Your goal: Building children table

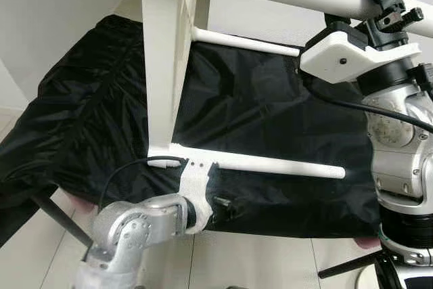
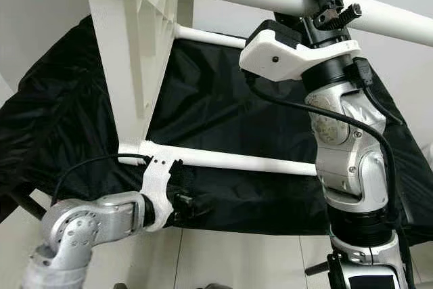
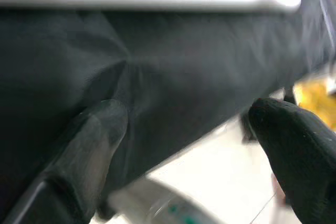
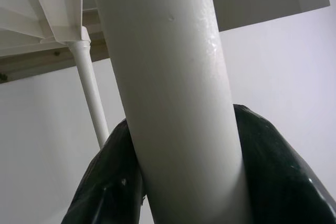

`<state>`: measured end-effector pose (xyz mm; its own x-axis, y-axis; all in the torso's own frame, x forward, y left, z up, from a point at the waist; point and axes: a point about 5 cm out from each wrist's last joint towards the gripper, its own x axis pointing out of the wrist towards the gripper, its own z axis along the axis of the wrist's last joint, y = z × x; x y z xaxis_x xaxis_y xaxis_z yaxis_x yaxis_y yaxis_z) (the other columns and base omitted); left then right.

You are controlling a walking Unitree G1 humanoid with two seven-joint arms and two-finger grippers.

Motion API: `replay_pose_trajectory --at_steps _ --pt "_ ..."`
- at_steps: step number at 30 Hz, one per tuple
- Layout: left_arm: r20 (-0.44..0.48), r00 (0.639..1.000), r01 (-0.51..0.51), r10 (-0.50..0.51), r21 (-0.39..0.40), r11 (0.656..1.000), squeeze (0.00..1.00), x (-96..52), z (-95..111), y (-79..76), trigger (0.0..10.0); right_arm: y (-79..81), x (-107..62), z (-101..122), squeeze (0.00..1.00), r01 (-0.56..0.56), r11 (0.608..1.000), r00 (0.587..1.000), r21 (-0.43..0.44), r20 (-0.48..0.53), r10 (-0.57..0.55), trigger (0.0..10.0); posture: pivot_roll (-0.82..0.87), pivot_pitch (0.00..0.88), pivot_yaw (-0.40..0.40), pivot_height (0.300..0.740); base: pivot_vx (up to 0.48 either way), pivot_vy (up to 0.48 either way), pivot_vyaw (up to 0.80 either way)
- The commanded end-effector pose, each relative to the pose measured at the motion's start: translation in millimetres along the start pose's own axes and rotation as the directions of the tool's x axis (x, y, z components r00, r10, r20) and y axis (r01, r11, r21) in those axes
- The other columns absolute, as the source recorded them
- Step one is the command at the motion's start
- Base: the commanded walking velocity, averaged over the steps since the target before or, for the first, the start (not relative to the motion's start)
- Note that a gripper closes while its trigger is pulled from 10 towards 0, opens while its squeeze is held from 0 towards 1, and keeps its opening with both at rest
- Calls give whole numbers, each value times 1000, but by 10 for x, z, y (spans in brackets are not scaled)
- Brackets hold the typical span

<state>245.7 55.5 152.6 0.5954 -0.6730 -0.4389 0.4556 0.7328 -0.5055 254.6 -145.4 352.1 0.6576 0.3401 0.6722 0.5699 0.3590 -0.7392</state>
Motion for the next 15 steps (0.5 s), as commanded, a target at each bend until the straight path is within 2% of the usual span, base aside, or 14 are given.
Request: replay_pose_trajectory --at_steps 1,3,8,13,14,15 --pt "16 999 -44 44 -32 999 0 23 34 64 10000 143 -20 -55 0 -61 996 997 58 -44 64 0 -93 116 -88 740 0 0 0" --pt "44 997 -65 68 -54 996 0 67 95 101 10000 142 -15 -51 0 -60 997 997 58 -43 62 0 -97 114 -88 740 0 0 0" --pt "60 995 -82 85 -50 995 0 95 163 116 10000 138 -13 -49 0 -57 997 997 58 -42 60 0 -100 111 -85 740 0 0 0" --pt "54 992 -106 112 -104 989 0 158 191 144 10000 131 -8 -43 0 -51 997 998 59 -41 53 0 -101 109 -82 740 0 0 0" --pt "37 984 -168 176 -157 973 0 239 188 216 10000 128 -6 -35 0 -49 997 998 61 -41 51 0 -102 109 -77 740 0 0 0" --pt "37 984 -168 176 -157 973 0 239 188 216 10000 128 -6 -35 0 -49 997 998 61 -41 51 0 -102 109 -77 740 0 0 0"
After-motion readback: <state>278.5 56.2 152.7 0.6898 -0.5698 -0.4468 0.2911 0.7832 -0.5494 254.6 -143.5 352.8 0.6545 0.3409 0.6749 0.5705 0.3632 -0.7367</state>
